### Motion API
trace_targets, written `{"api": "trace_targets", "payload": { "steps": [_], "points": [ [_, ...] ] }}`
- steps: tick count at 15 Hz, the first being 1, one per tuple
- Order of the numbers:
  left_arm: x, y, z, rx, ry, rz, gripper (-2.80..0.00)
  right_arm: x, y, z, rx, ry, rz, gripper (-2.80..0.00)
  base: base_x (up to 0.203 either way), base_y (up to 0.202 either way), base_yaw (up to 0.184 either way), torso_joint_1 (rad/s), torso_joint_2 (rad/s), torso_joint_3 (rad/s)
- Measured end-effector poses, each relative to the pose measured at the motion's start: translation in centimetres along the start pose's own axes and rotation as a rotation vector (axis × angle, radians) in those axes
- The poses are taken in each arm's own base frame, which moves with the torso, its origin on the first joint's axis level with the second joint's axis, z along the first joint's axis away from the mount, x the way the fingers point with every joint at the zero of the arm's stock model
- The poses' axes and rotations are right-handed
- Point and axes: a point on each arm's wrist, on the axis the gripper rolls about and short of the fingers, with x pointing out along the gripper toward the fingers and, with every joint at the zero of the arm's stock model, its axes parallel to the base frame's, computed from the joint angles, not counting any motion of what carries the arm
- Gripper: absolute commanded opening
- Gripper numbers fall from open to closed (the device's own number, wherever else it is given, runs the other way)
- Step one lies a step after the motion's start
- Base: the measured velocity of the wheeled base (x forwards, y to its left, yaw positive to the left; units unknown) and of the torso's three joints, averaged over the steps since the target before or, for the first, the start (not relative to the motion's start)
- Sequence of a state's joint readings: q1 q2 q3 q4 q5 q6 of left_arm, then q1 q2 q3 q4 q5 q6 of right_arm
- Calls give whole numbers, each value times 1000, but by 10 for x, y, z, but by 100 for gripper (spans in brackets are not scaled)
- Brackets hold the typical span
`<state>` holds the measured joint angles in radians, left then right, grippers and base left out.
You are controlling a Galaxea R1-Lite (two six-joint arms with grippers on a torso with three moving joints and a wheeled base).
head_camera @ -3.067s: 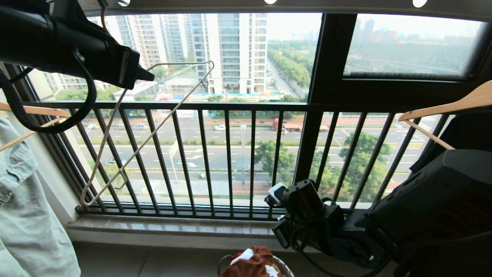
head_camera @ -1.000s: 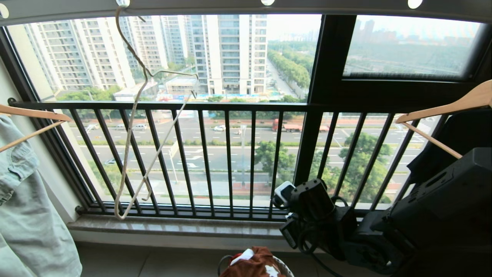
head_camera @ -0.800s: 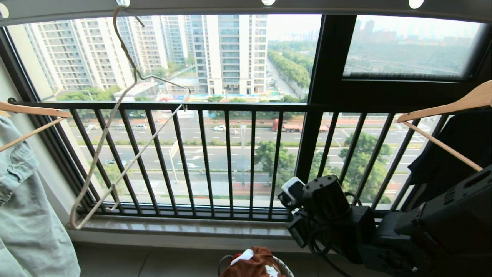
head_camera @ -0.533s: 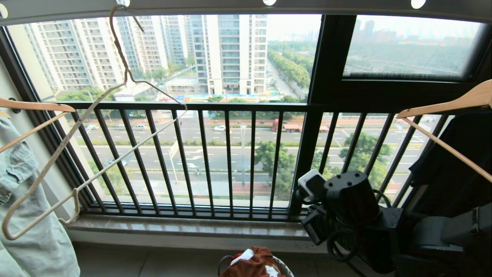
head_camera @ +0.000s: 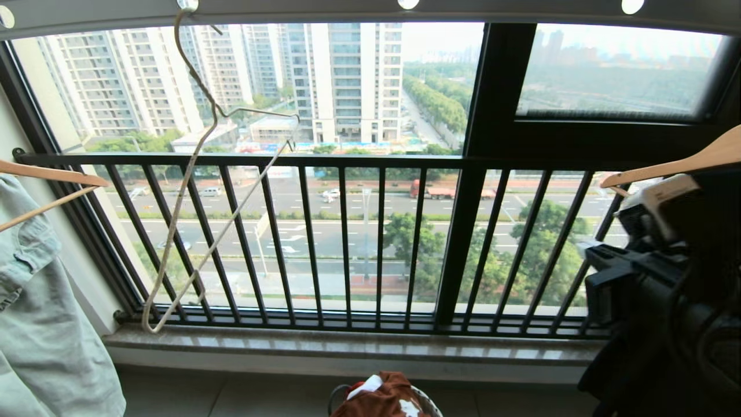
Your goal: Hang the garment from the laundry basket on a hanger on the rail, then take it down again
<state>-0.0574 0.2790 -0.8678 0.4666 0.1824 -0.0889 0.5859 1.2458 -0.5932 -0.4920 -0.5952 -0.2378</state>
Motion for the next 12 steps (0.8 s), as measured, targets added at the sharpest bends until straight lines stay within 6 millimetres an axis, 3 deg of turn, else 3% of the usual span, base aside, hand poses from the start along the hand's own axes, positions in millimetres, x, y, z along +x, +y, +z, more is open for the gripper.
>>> {"api": "trace_targets", "payload": {
  "steps": [3, 6, 9, 10, 12],
  "points": [
    [-4, -3, -28, 25, -2, -41, -280, -51, -62, 15, 70, -116, -225, -280, 0, 0, 0, 0, 0, 0],
    [1, -1, -72, 53, 25, -63, -280, -126, -109, 19, 133, -194, -462, -280, 0, 0, 0, 0, 0, 0],
    [13, 1, -110, 84, 21, -73, -280, -200, -117, -1, 134, -194, -624, -280, 0, 0, 0, 0, 0, 0],
    [17, 2, -120, 103, 25, -74, -280, -214, -113, -13, 123, -185, -630, -280, 0, 0, 0, 0, 0, 0],
    [25, 3, -144, 158, 52, -74, -280, -219, -97, -50, 96, -148, -567, -280, 0, 0, 0, 0, 0, 0]
  ]
}}
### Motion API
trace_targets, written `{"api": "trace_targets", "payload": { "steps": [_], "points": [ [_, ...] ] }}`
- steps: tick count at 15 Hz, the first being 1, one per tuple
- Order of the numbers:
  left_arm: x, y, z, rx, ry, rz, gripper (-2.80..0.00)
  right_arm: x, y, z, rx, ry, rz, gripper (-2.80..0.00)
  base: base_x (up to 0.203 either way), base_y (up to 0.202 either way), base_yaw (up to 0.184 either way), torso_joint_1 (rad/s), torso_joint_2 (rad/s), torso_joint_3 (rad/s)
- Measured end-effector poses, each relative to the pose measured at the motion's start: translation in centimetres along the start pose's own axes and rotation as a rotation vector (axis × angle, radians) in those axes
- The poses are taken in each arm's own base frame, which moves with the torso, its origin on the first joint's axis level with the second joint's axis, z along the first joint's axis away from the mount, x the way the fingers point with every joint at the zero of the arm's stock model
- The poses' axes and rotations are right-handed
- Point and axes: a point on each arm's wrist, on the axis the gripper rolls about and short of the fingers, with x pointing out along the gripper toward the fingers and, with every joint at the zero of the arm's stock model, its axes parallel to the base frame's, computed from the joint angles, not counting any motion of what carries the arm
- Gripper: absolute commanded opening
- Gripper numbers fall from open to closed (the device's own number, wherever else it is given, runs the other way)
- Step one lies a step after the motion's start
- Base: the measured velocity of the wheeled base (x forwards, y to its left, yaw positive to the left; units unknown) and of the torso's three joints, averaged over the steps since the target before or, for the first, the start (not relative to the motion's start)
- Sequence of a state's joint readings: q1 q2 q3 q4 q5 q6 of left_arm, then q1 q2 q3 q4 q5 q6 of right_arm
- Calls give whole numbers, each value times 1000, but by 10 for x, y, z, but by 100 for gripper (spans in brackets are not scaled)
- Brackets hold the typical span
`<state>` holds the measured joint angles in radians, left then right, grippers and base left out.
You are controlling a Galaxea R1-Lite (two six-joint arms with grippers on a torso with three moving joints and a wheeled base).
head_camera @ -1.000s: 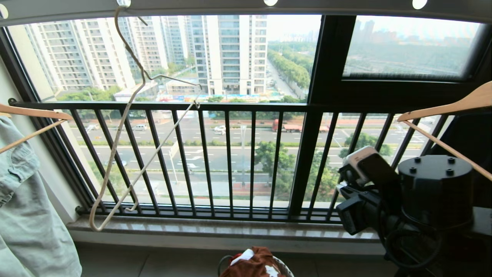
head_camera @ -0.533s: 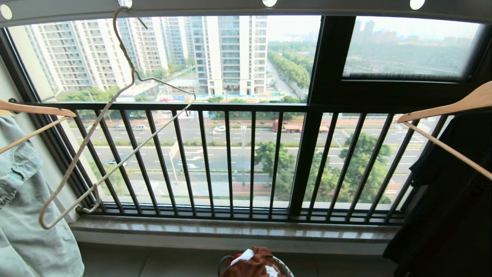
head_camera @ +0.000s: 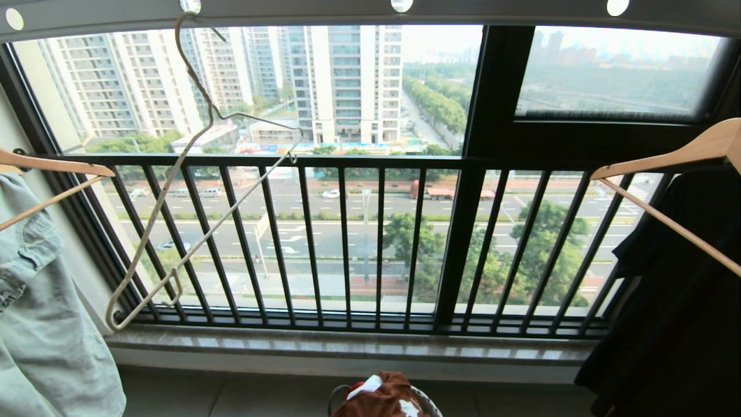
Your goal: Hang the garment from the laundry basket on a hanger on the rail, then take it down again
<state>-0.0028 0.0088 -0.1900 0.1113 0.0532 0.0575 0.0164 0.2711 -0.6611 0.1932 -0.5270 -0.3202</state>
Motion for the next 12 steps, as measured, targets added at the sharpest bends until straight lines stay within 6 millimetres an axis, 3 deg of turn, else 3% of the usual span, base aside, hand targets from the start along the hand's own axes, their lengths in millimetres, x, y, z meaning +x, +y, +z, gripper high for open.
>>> {"api": "trace_targets", "payload": {
  "steps": [2, 6, 9, 12],
  "points": [
    [9, -2, -20, 31, 4, -7, -280, -7, 14, -43, 6, 13, 159, -280, 0, 0, 0, 0, 0, 0],
    [13, -5, -40, 69, 73, -72, -280, -4, 49, -122, 101, 67, 440, -280, 0, 0, 0, 0, 0, 0],
    [14, -5, -42, 50, 80, -69, -280, -3, 62, -147, 148, 62, 569, -280, 0, 0, 0, 0, 0, 0],
    [14, -5, -42, -8, 83, -65, -280, -3, 63, -152, 199, 93, 580, -280, 0, 0, 0, 0, 0, 0]
  ]
}}
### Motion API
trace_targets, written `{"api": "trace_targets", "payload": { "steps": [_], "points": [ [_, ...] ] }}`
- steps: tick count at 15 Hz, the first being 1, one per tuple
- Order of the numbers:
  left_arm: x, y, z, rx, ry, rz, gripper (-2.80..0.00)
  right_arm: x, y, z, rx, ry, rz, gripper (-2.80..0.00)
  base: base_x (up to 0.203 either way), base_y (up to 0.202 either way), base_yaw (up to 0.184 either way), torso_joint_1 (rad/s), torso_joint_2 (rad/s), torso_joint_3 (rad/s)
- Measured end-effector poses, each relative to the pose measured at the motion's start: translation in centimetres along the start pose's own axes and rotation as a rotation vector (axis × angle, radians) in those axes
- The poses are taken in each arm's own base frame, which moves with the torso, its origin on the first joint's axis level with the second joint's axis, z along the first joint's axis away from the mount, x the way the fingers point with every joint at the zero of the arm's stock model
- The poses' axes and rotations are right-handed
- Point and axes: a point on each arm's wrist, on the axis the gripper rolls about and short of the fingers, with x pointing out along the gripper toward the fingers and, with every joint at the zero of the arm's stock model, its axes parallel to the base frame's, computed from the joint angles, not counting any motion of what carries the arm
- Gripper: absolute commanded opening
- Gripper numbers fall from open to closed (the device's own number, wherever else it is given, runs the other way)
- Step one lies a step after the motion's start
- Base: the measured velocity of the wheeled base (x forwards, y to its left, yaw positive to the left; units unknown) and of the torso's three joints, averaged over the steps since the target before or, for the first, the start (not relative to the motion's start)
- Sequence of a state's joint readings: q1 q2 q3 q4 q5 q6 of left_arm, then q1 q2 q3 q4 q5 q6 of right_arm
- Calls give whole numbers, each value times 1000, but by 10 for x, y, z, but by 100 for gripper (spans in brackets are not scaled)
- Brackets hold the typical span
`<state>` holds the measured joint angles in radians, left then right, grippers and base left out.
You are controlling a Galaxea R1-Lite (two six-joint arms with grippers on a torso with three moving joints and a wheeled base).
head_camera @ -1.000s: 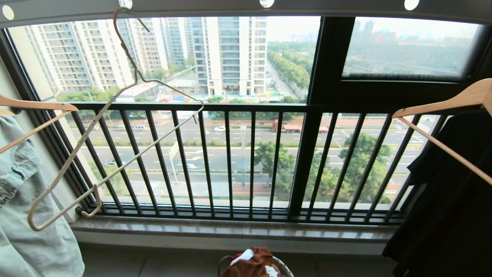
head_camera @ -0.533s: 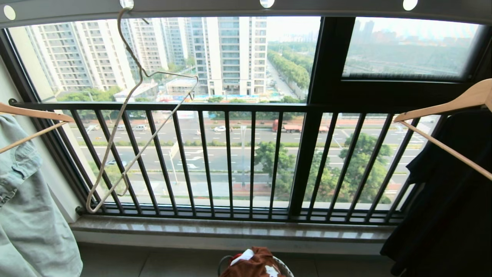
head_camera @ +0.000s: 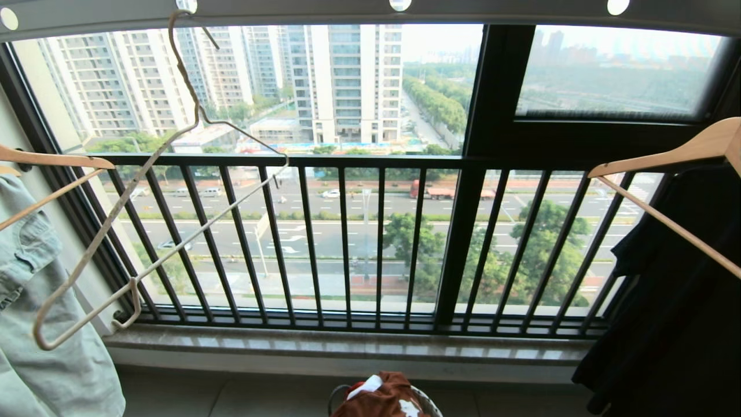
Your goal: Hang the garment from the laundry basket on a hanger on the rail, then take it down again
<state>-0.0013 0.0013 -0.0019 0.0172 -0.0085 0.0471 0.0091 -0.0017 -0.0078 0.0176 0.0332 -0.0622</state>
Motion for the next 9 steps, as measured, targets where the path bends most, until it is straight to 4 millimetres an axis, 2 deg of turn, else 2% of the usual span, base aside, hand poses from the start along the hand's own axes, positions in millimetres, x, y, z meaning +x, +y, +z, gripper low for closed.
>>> {"api": "trace_targets", "payload": {
  "steps": [9],
  "points": [
    [0, 0, 0, -31, 1, 3, -280, 0, 0, 0, 28, -9, -10, -280, 0, 0, 0, 0, 0, 0]
  ]
}}
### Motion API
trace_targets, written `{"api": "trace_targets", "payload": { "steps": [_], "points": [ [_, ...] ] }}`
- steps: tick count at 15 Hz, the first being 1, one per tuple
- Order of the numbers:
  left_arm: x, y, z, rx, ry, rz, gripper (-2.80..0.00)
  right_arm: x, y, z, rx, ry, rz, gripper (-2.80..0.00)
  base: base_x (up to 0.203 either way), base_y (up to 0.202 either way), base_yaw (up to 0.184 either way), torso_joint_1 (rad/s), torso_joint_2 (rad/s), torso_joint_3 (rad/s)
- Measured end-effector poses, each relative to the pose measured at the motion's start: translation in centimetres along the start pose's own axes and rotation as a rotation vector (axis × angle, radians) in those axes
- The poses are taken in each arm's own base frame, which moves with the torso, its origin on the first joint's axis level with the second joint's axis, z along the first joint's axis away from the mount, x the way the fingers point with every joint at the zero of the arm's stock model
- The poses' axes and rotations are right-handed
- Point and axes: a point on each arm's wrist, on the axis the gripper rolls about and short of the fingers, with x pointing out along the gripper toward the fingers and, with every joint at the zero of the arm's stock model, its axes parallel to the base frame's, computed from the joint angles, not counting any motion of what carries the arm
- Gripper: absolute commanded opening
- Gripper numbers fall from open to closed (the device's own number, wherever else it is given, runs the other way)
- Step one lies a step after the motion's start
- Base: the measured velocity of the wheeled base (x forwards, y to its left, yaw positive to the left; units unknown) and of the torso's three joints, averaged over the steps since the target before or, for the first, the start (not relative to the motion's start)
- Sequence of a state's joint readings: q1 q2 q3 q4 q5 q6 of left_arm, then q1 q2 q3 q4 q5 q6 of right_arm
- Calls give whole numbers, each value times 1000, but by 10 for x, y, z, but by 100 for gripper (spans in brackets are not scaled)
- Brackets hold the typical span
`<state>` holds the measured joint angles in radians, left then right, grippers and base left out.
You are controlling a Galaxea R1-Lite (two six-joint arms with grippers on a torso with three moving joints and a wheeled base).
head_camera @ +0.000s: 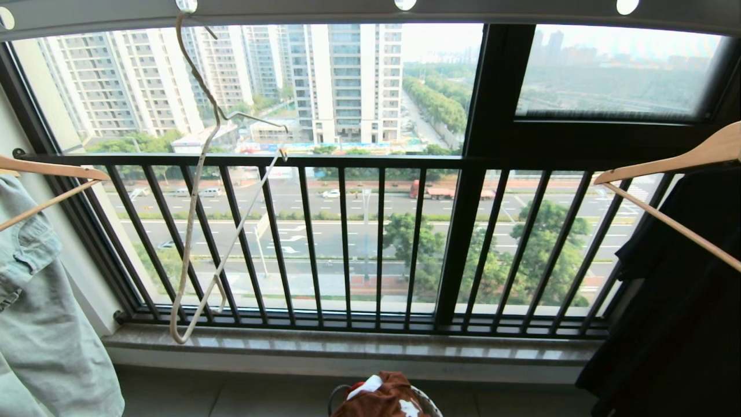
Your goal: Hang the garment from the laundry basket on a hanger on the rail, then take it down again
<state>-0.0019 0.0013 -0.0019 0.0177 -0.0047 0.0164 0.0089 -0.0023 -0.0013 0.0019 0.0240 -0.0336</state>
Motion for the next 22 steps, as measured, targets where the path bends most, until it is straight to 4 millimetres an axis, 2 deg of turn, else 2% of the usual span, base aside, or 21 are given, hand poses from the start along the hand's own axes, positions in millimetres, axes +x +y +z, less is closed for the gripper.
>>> {"api": "trace_targets", "payload": {
  "steps": [22],
  "points": [
    [0, 0, 0, 0, 1, 0, -280, 0, 0, 0, 15, 0, -3, -280, 0, 0, 0, 0, 0, 0]
  ]
}}
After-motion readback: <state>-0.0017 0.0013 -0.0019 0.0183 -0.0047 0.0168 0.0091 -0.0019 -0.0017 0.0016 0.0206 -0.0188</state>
